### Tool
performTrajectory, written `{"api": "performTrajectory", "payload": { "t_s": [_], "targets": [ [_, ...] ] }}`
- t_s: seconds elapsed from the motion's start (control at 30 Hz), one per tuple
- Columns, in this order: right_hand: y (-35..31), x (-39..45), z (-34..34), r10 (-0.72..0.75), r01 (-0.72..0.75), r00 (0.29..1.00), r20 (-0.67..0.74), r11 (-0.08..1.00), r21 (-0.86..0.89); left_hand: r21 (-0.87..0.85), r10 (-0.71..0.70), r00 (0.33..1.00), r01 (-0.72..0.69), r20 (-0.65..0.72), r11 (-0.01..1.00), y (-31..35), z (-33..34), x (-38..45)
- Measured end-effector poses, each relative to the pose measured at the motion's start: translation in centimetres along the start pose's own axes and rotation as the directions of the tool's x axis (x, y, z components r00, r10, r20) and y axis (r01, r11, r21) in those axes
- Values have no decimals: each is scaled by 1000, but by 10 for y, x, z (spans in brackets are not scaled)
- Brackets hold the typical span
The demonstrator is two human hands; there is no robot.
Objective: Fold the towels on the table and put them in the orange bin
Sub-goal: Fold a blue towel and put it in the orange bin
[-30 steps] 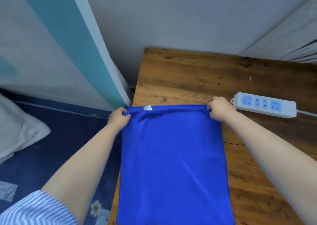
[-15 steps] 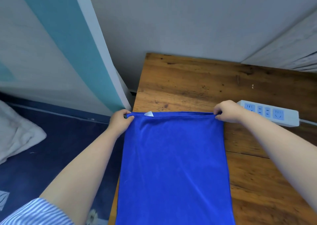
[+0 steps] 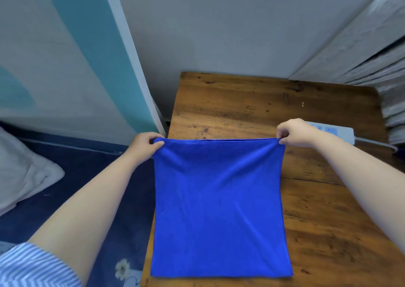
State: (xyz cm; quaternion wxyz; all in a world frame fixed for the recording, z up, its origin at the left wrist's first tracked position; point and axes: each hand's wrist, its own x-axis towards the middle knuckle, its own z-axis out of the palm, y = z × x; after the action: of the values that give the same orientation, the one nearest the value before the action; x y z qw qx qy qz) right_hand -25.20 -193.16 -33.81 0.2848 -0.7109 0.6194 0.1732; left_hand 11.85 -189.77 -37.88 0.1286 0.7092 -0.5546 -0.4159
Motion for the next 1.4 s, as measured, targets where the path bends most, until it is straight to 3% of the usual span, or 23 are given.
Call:
{"api": "performTrajectory", "payload": {
  "t_s": [0.1, 0.23, 0.33, 0.43, 0.57, 0.67, 0.8, 0.87, 0.93, 0.97, 1.0, 1.07, 1.1, 1.13, 1.2, 1.23, 1.27, 1.33, 1.4],
  "targets": [
    [-4, -24, -7, -10, 11, 998, -60, 1000, 6, 268, 29, 994, -56, 104, 962, 11, -13, -11],
    [-12, -61, -13, 55, -62, 997, -54, 990, -123, 626, 37, 967, -192, 253, 756, 40, -23, -30],
    [-21, -94, -18, 150, -163, 986, -71, 956, -244, 664, 51, 952, -247, 301, 706, 70, -31, -48],
    [-29, -132, -27, 258, -294, 941, -220, 944, -149, 616, 148, 953, -284, 264, 735, 103, -45, -67],
    [-32, -182, -50, 300, -395, 762, -573, 917, -45, 437, 292, 956, -247, -38, 865, 142, -69, -89],
    [-27, -219, -70, 359, -402, 593, -721, 908, 122, 346, 412, 880, -319, -237, 882, 165, -82, -107],
    [-29, -260, -89, 363, -278, 337, -869, 920, 277, 274, 582, 688, -514, -433, 813, 186, -101, -131],
    [-37, -273, -94, 345, -207, 209, -915, 930, 304, 243, 595, 566, -576, -571, 781, 193, -109, -143],
    [-43, -283, -98, 358, -153, 92, -929, 927, 342, 201, 578, 507, -616, -639, 762, 202, -110, -152],
    [-44, -285, -99, 383, -135, 87, -920, 919, 370, 198, 585, 520, -618, -622, 761, 205, -110, -156],
    [-45, -287, -100, 400, -153, 142, -906, 913, 379, 229, 603, 552, -599, -576, 767, 207, -110, -157],
    [-42, -287, -100, 410, -263, 363, -837, 907, 330, 313, 608, 620, -525, -497, 791, 205, -110, -158],
    [-42, -288, -98, 418, -279, 414, -809, 904, 324, 315, 586, 623, -498, -517, 808, 203, -110, -159],
    [-42, -289, -98, 398, -268, 405, -823, 912, 309, 286, 569, 593, -506, -569, 814, 201, -111, -162],
    [-40, -289, -99, 354, -166, 255, -900, 933, 319, 195, 537, 504, -580, -676, 791, 203, -112, -167],
    [-40, -289, -100, 360, -147, 231, -904, 931, 333, 163, 524, 489, -604, -697, 780, 206, -112, -169],
    [-40, -288, -102, 371, -175, 285, -884, 927, 332, 150, 518, 507, -600, -689, 786, 208, -113, -170],
    [-41, -286, -102, 407, -267, 475, -780, 911, 313, 197, 521, 594, -524, -612, 829, 207, -113, -168],
    [-41, -283, -100, 437, -301, 530, -727, 898, 321, 241, 513, 649, -465, -562, 852, 202, -109, -164]
  ]
}}
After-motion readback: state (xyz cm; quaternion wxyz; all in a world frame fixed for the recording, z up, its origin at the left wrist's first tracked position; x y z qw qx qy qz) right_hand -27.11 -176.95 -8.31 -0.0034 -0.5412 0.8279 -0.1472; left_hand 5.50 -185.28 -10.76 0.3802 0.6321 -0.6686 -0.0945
